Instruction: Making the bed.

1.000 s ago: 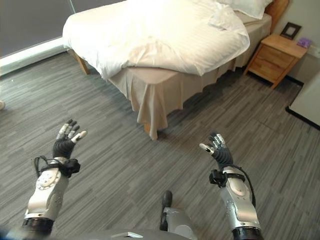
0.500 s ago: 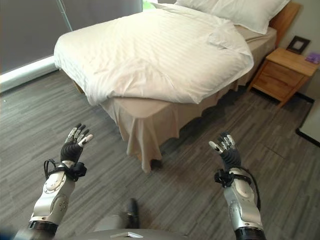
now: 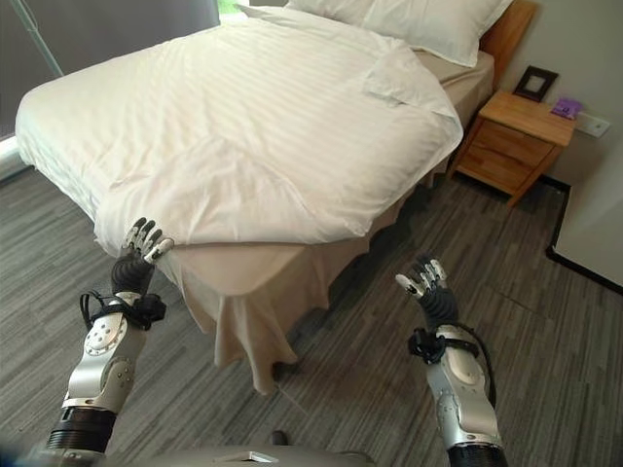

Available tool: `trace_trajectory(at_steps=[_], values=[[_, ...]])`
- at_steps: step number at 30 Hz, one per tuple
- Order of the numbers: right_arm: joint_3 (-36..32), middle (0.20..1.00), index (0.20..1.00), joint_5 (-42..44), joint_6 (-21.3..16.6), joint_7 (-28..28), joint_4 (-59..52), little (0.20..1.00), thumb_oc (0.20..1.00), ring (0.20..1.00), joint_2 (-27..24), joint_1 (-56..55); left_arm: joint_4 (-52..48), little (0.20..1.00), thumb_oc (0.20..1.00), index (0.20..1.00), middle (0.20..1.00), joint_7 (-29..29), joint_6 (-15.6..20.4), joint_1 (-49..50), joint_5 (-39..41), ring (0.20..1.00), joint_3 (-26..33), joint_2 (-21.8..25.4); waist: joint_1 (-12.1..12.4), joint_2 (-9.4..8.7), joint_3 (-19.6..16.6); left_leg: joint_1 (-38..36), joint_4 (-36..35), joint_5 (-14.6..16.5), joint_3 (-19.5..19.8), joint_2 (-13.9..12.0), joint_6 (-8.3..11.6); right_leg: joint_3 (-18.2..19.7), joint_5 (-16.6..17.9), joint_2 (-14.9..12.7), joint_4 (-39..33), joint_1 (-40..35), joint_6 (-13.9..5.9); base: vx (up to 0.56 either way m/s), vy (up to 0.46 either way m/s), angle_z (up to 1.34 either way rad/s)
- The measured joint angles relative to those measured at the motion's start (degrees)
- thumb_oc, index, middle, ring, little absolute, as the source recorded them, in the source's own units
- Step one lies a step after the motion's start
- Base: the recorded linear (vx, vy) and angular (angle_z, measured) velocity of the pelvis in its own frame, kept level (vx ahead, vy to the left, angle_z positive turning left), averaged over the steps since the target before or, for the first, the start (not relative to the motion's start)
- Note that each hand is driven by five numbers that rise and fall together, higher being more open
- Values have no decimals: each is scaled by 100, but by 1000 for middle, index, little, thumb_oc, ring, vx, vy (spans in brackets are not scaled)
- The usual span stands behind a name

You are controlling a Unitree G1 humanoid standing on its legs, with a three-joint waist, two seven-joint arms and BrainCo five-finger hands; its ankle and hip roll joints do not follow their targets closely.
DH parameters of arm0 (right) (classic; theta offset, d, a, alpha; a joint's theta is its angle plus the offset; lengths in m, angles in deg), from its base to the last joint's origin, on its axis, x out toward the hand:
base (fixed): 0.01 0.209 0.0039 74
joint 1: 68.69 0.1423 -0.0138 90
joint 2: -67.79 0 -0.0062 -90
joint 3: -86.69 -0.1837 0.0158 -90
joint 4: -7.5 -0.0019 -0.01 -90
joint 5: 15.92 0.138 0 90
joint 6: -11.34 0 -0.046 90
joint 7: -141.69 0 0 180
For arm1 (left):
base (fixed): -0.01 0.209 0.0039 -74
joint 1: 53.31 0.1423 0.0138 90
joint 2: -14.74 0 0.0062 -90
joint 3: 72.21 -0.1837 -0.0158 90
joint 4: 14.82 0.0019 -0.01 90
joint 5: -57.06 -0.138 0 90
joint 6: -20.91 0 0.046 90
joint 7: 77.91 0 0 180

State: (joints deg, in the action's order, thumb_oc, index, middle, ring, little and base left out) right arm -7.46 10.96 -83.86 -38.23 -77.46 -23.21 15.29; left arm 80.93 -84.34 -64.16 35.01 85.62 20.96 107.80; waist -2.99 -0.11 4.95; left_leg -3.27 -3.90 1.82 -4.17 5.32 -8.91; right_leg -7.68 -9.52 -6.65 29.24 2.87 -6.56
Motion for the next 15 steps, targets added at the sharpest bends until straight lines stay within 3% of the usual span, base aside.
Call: trace_trajectory(at_steps=[2,3,5,7,9,11,12,13,15], values=[[50,1000,1000,-2,0,-34,-15,1000,1000,1000,1,-13,-5,1000,1000,1000,1000,-6,-3,6,-11,1000,-27,127,-21,-27,36,-165,0,12,34,4,-3,-129,194,-221,1301,577,172,113,169,5],[19,1000,1000,-6,-11,-77,-24,1000,1000,1000,17,-58,-169,1000,1000,1000,1000,3,3,48,-17,1000,23,143,10,29,106,-270,0,197,88,22,-98,-105,5,-272,1490,975,172,116,121,18],[25,1000,1000,-6,57,-101,-12,1000,1000,1000,6,-86,-162,1000,1000,1000,1000,12,-11,29,-18,1000,24,139,-26,70,188,-297,40,203,147,35,-64,-110,-70,-305,1191,1122,209,60,13,26],[-41,1000,1000,-6,102,-181,-3,1000,1000,1000,15,-144,-186,1000,1000,1000,1000,36,-3,87,-22,1000,110,77,19,251,292,-308,25,301,162,-124,67,98,-110,163,-27,1222,153,67,-57,3],[-28,1000,1000,-6,128,-193,72,1000,1000,1000,14,-273,-154,1000,1000,1000,1000,38,-5,104,-29,1000,183,132,44,182,382,-403,-13,349,191,-113,139,273,126,552,-1106,1292,355,167,-101,6],[-12,1000,1000,-3,145,-197,85,1000,1000,1000,9,-363,-106,1000,1000,1000,1000,43,-11,108,-67,1000,162,125,-25,99,389,-477,-7,366,231,-94,170,515,491,715,-1842,1021,386,101,-55,27],[-6,1000,1000,-3,153,-199,93,1000,1000,1000,26,-434,-112,1000,1000,1000,1000,55,-11,136,-92,1000,138,118,-11,-74,366,-628,-9,409,241,14,234,630,915,713,-2173,758,383,156,-96,26],[1,1000,1000,2,153,-215,134,1000,1000,1000,-5,-402,-106,1000,1000,1000,1000,53,-8,177,-120,1000,151,79,10,-80,353,-700,-27,465,250,-3,297,630,1156,734,-2333,618,536,203,-125,8],[-7,1000,1000,1,156,-236,233,1000,1000,1000,-21,-233,-238,1000,1000,1000,1000,70,-10,320,-247,1000,171,33,31,-42,343,-775,-26,537,200,-130,398,582,1415,867,-2988,228,630,140,-88,1]])
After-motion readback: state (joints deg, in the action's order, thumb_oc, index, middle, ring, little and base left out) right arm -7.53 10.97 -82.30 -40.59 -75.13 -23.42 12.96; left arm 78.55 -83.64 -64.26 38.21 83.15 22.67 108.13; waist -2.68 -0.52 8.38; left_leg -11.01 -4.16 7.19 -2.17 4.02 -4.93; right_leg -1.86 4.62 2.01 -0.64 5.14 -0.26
